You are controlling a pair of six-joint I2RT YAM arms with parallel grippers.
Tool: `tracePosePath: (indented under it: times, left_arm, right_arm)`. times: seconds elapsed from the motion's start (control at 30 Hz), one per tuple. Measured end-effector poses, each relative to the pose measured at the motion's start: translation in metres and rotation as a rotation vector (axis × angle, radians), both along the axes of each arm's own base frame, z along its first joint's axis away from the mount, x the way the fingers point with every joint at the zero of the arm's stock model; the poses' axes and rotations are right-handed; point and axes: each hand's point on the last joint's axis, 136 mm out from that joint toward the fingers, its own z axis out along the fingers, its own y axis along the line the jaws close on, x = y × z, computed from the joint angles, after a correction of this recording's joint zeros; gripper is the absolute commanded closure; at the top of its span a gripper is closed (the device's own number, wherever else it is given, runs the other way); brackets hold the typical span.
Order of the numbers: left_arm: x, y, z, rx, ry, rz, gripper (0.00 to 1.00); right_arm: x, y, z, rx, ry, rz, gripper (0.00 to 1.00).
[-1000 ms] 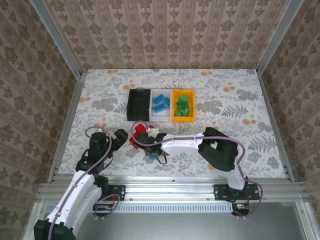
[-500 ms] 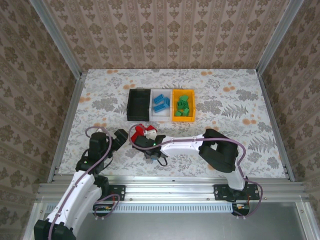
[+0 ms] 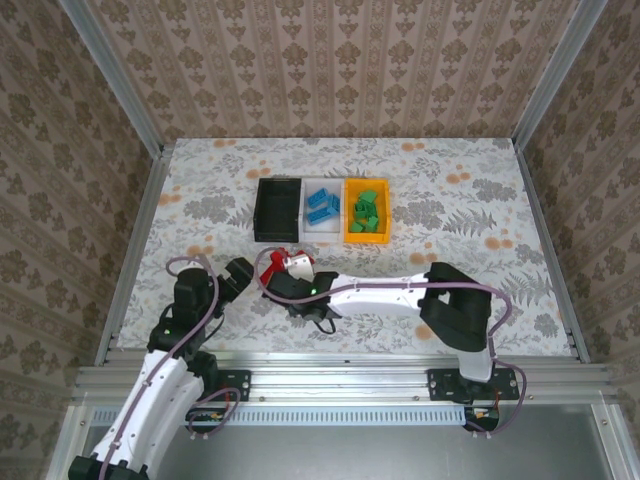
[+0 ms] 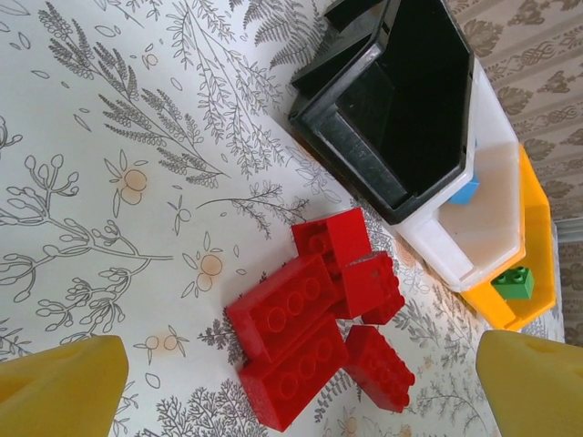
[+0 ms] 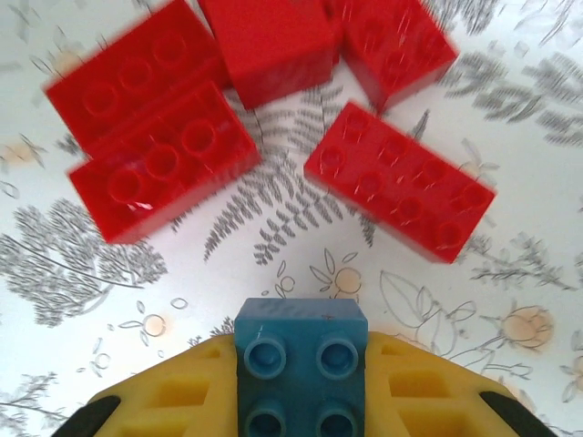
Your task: Sort the legos into containers by color
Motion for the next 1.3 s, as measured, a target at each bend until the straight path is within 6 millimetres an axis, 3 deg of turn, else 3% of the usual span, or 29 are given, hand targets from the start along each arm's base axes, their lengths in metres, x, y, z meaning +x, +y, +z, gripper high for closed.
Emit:
tracePosePath:
  times: [0.17,0.5,0.63,0.87,1.07,1.13,1.3]
  left_arm:
    - [-0.001,0.001,-0.003,0.003,0.012,0.002,0.0]
    - [-0.001,0.001,-0.003,0.003,0.012,0.002,0.0]
    - [-0.001,0.001,-0.003,0.002,0.011,0.003,0.0]
    - [-0.001,0.001,-0.003,-0.002,0.013,0.001,0.0]
    - [-0.003,-0.001,-0.004,-0.007,0.023,-0.011,0.0]
    - [-0.003,-0.001,-0.004,-0.009,0.023,-0.013,0.0]
    - [-0.003,-0.001,-0.004,-0.007,0.022,-0.013,0.0]
  right_arm:
    - [0.006,-0.003,0.027,0.024,-0.058,0.008,0.76]
    - [0.042,-0.026,0.037,-0.012,-0.1,-0.017,0.76]
    - [0.077,-0.043,0.049,-0.008,-0.122,-0.058,0.75]
    - [0.172,-0.06,0.089,0.042,-0.212,-0.151,0.75]
    - [0.228,-0.061,0.07,0.041,-0.188,-0.169,0.72]
    - [0.237,-0.061,0.06,0.024,-0.171,-0.166,0.7]
    - [0.242,-0.063,0.047,-0.004,-0.131,-0.149,0.51]
